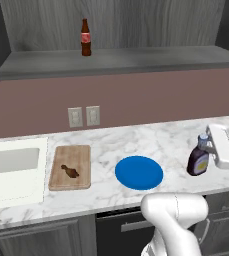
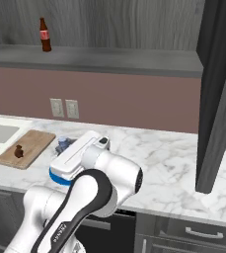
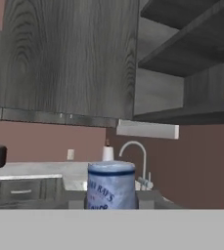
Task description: Pick the chicken drumstick from the plate and place it on the cutting board. Then pick the condiment bottle from the cabinet and place it next to the cutting board.
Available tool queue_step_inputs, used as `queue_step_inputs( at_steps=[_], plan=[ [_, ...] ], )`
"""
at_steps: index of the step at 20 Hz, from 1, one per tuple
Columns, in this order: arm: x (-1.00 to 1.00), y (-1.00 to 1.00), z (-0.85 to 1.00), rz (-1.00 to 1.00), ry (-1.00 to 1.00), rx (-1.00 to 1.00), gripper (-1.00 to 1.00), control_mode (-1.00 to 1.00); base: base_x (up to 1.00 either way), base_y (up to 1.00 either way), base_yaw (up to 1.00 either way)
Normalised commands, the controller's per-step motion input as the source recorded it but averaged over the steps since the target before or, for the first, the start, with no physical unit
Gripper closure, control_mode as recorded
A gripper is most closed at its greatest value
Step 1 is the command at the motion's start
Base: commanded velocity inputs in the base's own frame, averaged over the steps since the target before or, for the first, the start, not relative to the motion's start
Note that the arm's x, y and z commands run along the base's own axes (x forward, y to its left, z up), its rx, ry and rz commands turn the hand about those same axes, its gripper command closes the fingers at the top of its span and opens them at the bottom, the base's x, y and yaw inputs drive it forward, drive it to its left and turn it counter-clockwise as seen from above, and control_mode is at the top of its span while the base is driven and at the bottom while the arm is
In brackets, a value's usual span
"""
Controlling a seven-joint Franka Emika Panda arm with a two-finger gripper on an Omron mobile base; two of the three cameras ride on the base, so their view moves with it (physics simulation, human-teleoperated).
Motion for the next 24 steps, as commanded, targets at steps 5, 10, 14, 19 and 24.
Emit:
queue_step_inputs(
  at_steps=[5, 10, 14, 19, 24],
  plan=[
    [0.36, -0.08, -0.3, -0.03, -0.07, 0.01, 1.0, -1.0, 0.0, 0.0, 0.0],
    [0.41, -0.08, -0.33, -0.01, -0.05, 0.0, 1.0, -1.0, 0.0, 0.0, 0.0],
    [0.31, -0.2, -0.32, 0.0, -0.01, 0.0, 1.0, -1.0, 0.0, 0.0, 0.0],
    [0.23, -0.27, -0.27, 0.0, 0.0, 0.0, 1.0, -1.0, 0.0, 0.0, 0.0],
    [0.22, -0.26, -0.27, 0.0, 0.0, 0.0, 1.0, -1.0, 0.0, 0.0, 0.0]
  ],
)
